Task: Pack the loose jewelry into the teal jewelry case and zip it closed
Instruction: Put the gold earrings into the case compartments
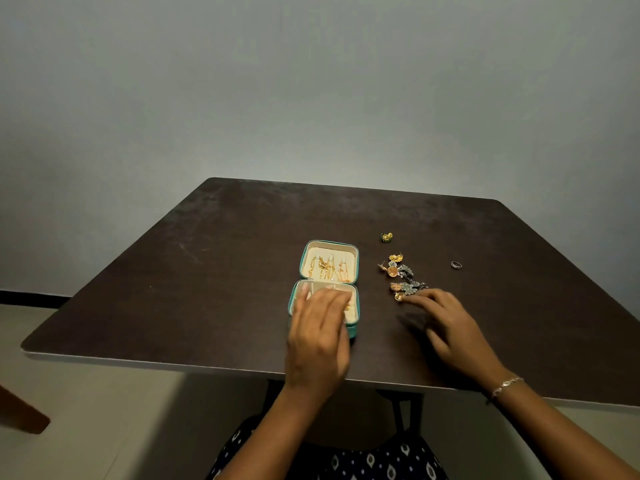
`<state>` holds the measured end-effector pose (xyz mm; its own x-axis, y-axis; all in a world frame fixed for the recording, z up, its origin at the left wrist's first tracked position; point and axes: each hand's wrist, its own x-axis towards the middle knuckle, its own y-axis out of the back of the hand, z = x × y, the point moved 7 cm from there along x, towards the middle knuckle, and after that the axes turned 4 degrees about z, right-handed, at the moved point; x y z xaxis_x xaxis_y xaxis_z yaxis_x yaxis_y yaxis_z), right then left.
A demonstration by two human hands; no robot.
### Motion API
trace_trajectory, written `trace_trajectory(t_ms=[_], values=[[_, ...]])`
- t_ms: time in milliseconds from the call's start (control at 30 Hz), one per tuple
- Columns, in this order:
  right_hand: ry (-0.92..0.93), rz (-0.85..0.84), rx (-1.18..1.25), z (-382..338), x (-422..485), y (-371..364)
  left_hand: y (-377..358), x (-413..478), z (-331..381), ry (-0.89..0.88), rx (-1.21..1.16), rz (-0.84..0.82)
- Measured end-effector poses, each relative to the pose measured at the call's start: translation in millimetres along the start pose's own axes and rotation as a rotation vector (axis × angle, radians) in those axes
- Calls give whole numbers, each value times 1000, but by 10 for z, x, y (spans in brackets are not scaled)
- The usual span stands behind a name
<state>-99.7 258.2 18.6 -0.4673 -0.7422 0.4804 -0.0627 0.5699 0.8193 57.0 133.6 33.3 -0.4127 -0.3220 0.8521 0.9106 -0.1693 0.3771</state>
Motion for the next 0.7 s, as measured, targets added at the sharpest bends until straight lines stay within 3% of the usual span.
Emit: trace_trajectory(t_ms=[267,567,700], values=[[-267,-67,107,631,-213,171,-479,-5,596,-281,-98,-87],[-528,24,72,1274,88,200,-1293,188,745,-263,-27,-273],[-561,107,-8,1444,287,151,-1329,177,659,-205,-64,-223]])
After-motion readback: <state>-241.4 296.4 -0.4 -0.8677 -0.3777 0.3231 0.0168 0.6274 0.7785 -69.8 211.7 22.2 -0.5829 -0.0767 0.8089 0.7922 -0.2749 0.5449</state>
